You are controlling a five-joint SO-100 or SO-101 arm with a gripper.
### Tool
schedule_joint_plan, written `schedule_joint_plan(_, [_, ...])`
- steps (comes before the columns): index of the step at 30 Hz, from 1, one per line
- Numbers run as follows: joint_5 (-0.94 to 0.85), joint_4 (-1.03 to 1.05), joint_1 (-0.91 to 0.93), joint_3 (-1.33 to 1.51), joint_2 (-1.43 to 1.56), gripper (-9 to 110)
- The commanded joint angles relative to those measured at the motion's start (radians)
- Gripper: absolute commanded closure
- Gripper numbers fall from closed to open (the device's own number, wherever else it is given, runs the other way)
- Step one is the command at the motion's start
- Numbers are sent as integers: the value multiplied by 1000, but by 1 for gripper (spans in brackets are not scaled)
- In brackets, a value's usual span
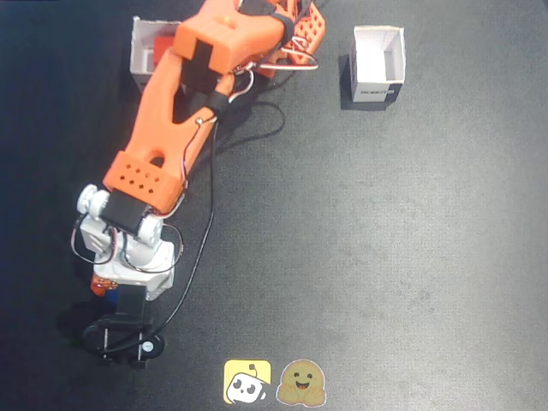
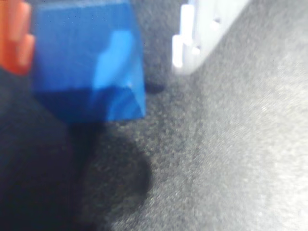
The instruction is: Put the red cube in the right box and the blue cube in the left box.
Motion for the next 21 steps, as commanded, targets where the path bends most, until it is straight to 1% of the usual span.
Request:
schedule_joint_plan(1, [14,-17,3,-52,3,80])
schedule_joint_plan(16, [11,-6,34,-60,-9,92])
schedule_joint_plan(21, [6,104,41,-156,-8,91])
